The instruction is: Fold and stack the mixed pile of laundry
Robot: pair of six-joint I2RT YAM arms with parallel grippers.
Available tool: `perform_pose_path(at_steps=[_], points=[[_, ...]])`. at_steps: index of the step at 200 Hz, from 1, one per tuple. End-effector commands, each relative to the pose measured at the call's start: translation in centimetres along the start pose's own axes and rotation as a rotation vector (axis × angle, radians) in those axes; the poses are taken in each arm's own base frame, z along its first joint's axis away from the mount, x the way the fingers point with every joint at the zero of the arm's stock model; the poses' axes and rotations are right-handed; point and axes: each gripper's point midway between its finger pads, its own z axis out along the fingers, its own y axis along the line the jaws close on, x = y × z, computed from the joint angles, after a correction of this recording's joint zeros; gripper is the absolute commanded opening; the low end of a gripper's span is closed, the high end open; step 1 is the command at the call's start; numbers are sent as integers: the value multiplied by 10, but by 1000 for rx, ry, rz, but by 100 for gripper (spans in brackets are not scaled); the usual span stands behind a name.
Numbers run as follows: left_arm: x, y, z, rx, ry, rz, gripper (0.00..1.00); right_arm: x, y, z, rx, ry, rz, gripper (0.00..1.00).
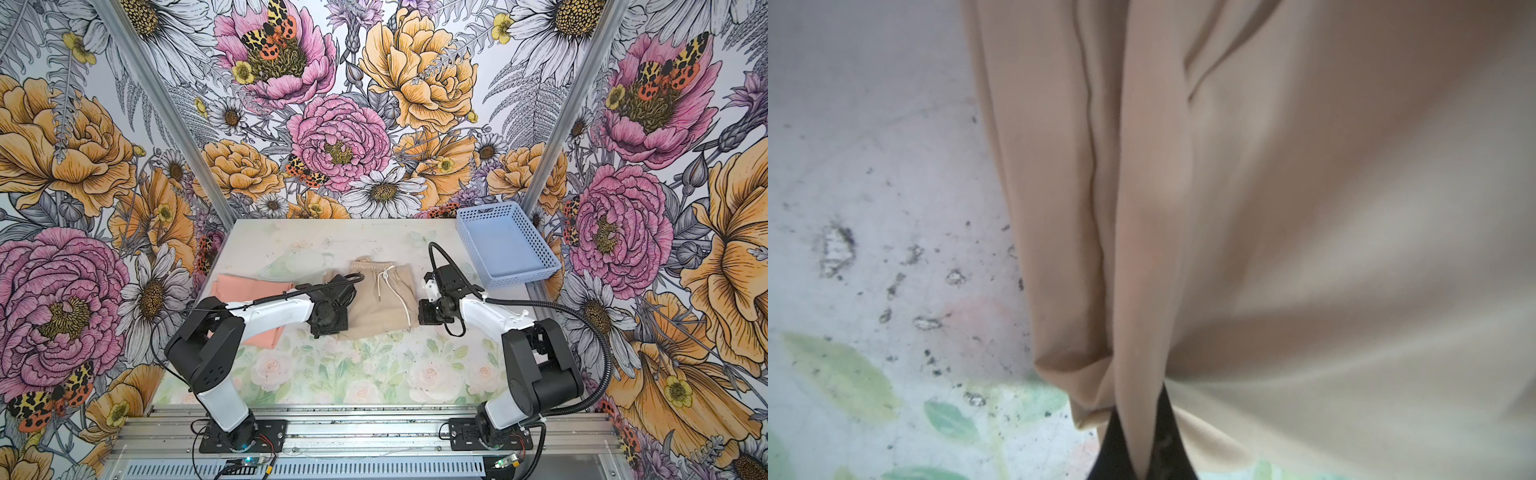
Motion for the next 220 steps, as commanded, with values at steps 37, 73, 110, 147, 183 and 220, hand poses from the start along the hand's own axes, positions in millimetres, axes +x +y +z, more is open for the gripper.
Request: perform_pose_path(at_steps=[37,73,110,147,183,220], points=[[-11,4,-34,22,-56,-18,44,-37,5,-35,43,-69,-14,32],[-51,0,-64,89,-143,-57,80,-71,10,-36,30,-96,-30,54],[-97,-9,-49,189,-167,-75,99,-111,15,-9,-29,-110,-72,80],[-118,-19,-30,250,-148,-71,99,-118,10,23,-64,-53,-73,86],[-100,-11,5,202,-66,-69,99,-109,7,42,-98,-11,-58,88],[-88,-3,21,183,-38,-74,99,-103,10,56,-155,10,-35,89]])
